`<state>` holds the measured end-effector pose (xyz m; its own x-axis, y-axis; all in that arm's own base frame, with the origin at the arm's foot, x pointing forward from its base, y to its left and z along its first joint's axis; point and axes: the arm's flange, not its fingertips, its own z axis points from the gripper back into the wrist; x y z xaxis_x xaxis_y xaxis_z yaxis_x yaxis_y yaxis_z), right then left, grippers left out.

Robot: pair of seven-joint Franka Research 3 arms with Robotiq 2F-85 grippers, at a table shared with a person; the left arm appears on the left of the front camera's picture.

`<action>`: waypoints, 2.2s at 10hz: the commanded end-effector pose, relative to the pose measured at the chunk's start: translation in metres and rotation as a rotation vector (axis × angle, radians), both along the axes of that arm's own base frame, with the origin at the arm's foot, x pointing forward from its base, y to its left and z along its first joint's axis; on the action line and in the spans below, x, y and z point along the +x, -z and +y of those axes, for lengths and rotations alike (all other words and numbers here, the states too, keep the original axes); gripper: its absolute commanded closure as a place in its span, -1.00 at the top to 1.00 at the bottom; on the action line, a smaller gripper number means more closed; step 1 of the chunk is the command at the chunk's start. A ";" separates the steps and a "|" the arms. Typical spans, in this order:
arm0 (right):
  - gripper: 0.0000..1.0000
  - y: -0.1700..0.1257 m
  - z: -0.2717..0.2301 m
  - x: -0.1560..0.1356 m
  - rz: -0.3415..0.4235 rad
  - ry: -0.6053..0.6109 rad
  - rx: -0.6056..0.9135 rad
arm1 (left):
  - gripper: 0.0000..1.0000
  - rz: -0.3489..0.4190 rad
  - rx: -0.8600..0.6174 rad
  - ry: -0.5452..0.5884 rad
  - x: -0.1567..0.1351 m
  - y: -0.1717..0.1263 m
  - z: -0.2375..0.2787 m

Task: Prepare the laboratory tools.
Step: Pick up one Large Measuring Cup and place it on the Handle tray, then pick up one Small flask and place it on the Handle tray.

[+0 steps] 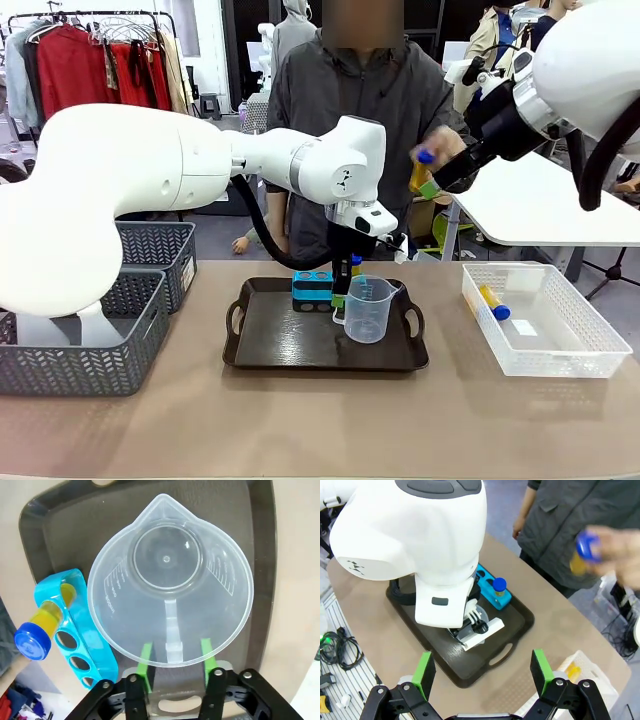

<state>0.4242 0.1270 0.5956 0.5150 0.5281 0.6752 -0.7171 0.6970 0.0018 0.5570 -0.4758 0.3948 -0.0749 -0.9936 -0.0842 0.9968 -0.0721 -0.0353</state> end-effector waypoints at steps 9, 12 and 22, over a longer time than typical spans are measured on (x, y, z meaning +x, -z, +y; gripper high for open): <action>1.00 -0.003 0.001 0.000 0.012 0.012 0.012 | 1.00 -0.026 -0.011 -0.194 -0.035 -0.127 0.076; 1.00 -0.003 0.001 0.000 0.012 0.012 0.012 | 1.00 -0.033 -0.004 -0.186 -0.025 -0.140 0.073; 1.00 -0.003 0.001 0.000 0.012 0.012 0.012 | 1.00 -0.115 -0.073 -0.617 -0.107 -0.201 0.181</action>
